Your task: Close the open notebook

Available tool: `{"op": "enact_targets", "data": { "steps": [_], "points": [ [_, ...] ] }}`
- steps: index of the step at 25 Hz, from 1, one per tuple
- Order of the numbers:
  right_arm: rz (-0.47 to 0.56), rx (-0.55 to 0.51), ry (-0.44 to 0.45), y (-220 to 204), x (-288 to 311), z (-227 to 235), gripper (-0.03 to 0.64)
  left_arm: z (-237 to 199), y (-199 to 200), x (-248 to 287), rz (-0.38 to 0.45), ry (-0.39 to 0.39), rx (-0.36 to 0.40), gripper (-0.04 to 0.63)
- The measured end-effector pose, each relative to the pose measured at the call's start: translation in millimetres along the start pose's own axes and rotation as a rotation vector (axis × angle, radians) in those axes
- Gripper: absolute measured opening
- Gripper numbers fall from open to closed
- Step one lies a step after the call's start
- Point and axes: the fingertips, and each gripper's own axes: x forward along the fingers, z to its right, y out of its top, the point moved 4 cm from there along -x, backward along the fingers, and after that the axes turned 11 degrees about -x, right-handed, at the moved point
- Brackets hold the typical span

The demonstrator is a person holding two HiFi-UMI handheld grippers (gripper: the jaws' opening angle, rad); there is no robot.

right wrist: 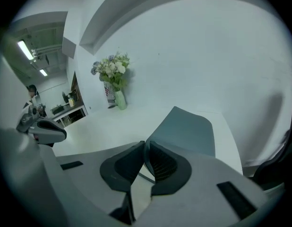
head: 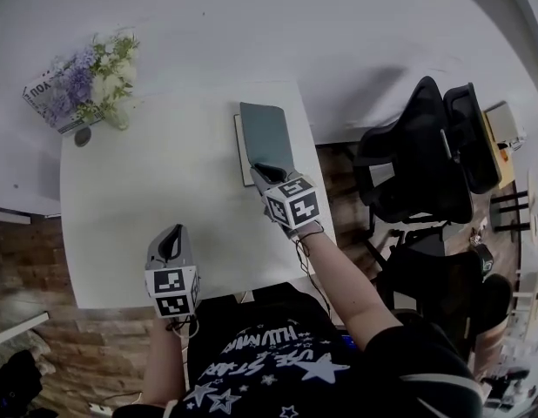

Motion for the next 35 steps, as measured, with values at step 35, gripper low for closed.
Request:
{"op": "enact_targets", "data": {
  "steps": [35],
  "points": [
    [0.188, 0.309, -0.457, -73.8, -190.6, -52.2, 0.003, 54.3, -31.2, -41.4, -0.031, -0.26, 0.181, 0.021]
  ]
}}
